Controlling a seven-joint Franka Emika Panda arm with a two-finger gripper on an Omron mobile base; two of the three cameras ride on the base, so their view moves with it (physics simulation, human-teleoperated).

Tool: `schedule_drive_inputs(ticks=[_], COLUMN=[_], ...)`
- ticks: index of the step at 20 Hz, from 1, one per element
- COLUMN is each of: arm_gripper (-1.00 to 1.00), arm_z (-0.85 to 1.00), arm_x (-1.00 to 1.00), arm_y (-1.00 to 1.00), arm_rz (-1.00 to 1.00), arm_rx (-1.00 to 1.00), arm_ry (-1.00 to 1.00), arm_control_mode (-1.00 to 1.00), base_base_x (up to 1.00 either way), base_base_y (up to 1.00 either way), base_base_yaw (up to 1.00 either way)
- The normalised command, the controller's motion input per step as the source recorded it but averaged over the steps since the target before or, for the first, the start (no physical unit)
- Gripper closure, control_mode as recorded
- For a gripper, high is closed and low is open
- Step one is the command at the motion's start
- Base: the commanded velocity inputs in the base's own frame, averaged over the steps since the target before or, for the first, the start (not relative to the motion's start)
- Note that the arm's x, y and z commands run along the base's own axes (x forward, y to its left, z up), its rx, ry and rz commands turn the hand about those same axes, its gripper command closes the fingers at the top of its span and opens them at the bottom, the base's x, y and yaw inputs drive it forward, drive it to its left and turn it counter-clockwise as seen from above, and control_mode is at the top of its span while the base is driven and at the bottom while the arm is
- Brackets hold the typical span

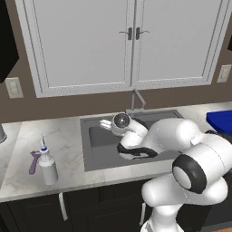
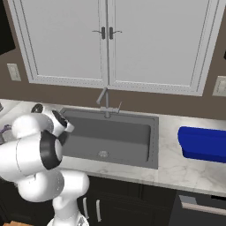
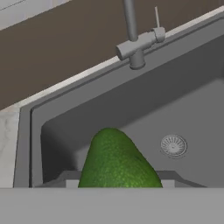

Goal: Pick up all produce items and place them in the sink. Turn on the sink faucet to wash them. Then turn the sink off and put them in the tray.

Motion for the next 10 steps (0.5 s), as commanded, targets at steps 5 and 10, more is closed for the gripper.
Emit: schedule_drive_inputs(ticks=[5, 10], arm_gripper=[1.00, 1.00], arm_z=[1.00, 0.81], arm_x=[-0.11, -0.41], arm_y=[0.32, 0.07], arm_rz=[0.00, 0.00], arm_rx=[-0.03, -0.01], arm_ry=[0.10, 0.12], arm_control_mode=[-1.00, -1.00], base_base_x=[0.00, 0.00], base_base_y=[0.00, 0.00], base_base_yaw=[0.00, 0.00])
